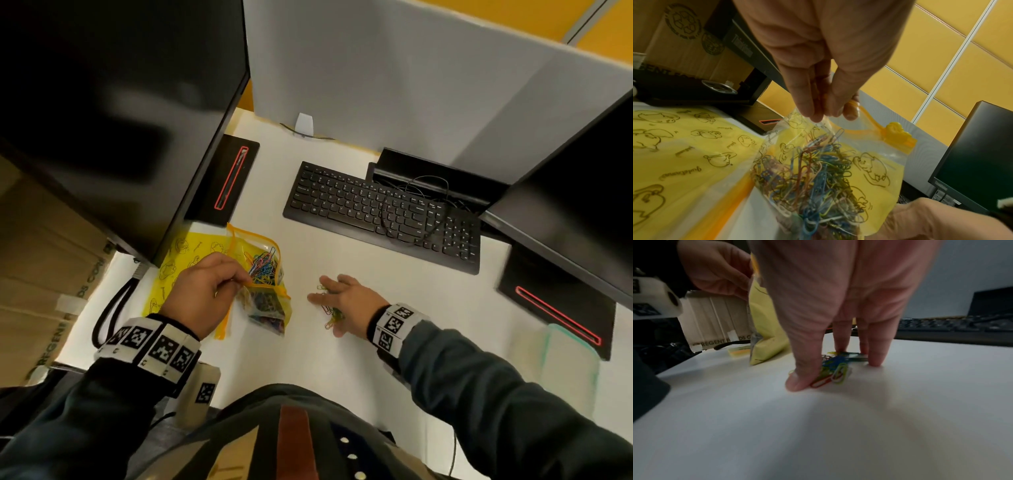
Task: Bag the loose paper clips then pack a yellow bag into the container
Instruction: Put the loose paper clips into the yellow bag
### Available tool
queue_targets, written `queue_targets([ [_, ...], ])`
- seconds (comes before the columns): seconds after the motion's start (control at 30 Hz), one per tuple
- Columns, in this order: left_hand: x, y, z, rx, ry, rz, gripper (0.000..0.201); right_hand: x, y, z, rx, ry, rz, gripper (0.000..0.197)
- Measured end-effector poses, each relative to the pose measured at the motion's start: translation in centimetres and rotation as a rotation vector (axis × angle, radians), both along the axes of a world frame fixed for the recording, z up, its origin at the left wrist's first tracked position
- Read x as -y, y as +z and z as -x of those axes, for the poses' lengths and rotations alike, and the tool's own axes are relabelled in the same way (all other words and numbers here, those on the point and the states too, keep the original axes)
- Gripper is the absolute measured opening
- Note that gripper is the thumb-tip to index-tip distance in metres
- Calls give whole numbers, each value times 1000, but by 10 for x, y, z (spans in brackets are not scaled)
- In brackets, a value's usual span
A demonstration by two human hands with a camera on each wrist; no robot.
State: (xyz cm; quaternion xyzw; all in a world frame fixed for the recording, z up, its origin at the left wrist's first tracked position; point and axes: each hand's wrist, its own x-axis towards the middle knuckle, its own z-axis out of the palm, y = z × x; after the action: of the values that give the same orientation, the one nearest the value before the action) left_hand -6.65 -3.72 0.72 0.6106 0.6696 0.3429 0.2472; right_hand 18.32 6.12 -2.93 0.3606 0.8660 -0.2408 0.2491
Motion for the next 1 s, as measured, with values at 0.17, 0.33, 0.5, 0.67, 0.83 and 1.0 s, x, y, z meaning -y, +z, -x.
queue_targets([
  [0.17, -2, 5, -5, 2, 16, 1, 24, 20, -4, -13, -218, -138, -57, 47],
  [0.33, -6, 0, -3, 34, -7, 3, 34, 32, 0, -12, -290, -259, -31, 36],
  [0.5, -9, -2, -2, 36, -9, 2, 40, 36, -8, -13, -291, -367, 6, 37],
  [0.67, -10, -2, -2, 29, -11, 15, 34, 31, -3, -5, -239, -407, -28, 25],
  [0.83, -11, 2, -3, 41, -15, 33, 50, 22, -2, 2, -253, -483, 22, 20],
  [1.0, -13, 8, -7, 13, -12, 43, 37, 13, 8, 10, -178, -481, 56, 24],
])
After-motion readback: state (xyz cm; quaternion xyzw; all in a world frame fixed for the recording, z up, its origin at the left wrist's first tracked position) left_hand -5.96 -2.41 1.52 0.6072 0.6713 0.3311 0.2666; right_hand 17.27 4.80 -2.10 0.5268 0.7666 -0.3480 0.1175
